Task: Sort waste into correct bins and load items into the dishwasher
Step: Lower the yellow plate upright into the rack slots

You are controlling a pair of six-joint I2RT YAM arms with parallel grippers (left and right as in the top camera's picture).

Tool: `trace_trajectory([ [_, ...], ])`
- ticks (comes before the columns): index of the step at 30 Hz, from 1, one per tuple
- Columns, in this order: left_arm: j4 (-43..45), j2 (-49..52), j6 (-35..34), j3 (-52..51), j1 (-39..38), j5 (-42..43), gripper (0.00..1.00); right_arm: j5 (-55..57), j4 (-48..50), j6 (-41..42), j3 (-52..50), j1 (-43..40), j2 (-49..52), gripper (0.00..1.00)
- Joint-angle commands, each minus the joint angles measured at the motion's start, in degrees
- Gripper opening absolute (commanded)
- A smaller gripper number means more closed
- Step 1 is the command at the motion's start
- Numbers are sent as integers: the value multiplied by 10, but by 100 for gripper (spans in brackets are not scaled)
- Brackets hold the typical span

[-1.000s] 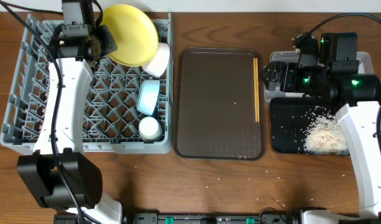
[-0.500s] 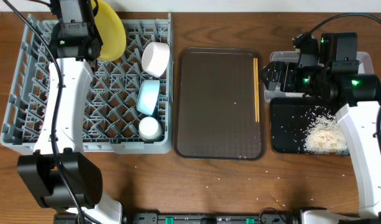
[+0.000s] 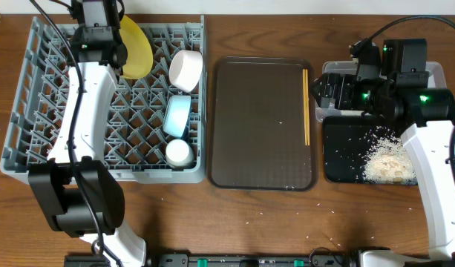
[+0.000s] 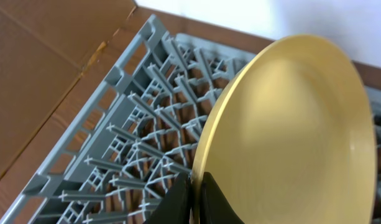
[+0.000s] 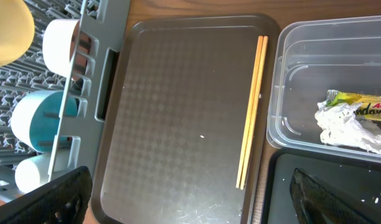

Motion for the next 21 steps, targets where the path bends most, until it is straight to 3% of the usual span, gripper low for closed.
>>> trace_trajectory([
  [1,9,-2,3,0,-15,-11,7,-2,-1,-2,3,1,2,99],
  [5,16,9,5,0,-29,-16,7,-2,-1,-2,3,1,2,99],
  [15,41,39,15,0,-36,-123,7,-2,-1,-2,3,1,2,99],
  [21,78,38,61,0,-41,-130,7,-2,-1,-2,3,1,2,99],
])
